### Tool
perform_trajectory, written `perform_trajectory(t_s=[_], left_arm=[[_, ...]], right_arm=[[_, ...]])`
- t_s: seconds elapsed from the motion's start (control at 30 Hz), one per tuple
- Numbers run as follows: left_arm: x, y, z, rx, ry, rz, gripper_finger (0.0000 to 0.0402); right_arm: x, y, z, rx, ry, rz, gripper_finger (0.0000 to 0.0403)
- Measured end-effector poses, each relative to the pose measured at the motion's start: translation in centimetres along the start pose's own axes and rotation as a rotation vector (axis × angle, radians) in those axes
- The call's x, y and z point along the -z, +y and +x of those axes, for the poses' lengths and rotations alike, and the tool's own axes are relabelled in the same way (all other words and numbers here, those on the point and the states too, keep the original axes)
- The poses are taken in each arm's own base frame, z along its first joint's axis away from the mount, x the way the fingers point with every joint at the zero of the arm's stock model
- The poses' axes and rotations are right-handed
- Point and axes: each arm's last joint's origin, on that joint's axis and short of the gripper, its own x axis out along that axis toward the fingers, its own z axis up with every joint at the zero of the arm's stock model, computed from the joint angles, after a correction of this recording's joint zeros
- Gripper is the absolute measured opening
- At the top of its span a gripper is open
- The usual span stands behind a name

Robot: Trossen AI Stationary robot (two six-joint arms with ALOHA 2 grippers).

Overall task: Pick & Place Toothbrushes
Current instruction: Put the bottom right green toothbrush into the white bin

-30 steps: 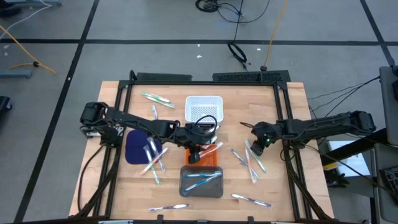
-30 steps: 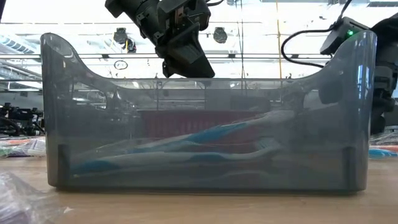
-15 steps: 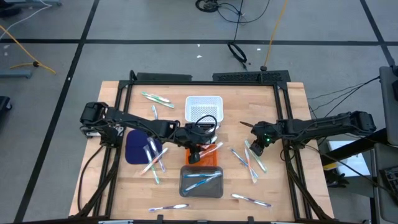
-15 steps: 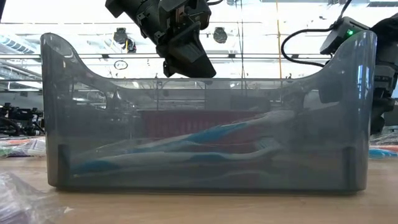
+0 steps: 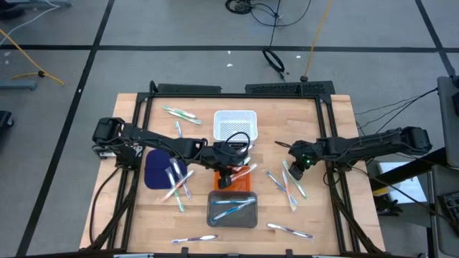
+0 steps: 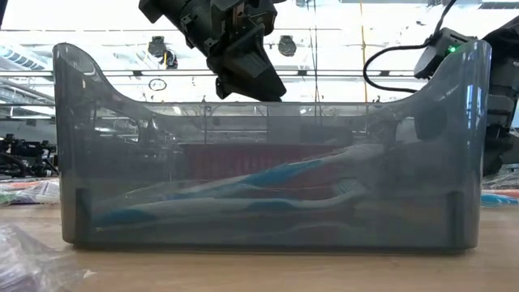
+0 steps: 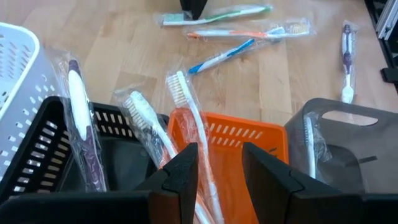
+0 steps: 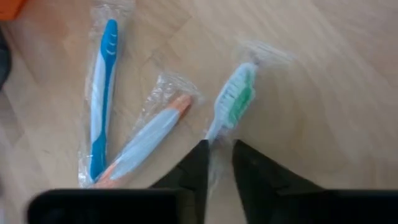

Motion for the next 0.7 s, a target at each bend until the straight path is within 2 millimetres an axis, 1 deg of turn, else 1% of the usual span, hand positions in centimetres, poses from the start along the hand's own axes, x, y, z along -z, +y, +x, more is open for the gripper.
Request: perform_trajectory(t_s=[0.07, 0.1, 0.3, 0.4, 0.5, 0.7], left_arm=[[0.0, 0.0, 0.0, 0.001, -0.004, 0.000, 0.0124], [-0.1, 0.0, 0.0, 0.001, -0.006, 0.000, 0.0124], [-0.1, 0.0, 0.0, 0.004, -0.016, 0.000, 0.0124], [-0.4, 0.0, 0.0, 0.007, -0.034, -0.002, 0.0124], [-0.6, 0.2, 0.0, 0.007, -0.054, -0.013, 0.0124], [-1.3, 0.4, -0.1, 0.015, -0.115, -0.020, 0.0124]], right_arm=[[0.0, 0.0, 0.0, 0.004, -0.004, -0.001, 0.0021], [-0.1, 0.0, 0.0, 0.001, -0.009, -0.003, 0.0011], [-0.3, 0.2, -0.1, -0.011, -0.038, -0.020, 0.0001], [-0.9, 0.8, -0.6, -0.036, -0.077, -0.050, 0.0001], [-1.5, 1.5, -1.4, -0.046, -0.128, -0.092, 0.0001], [-3.3, 3.2, -3.7, -0.043, -0.290, -0.199, 0.0000]])
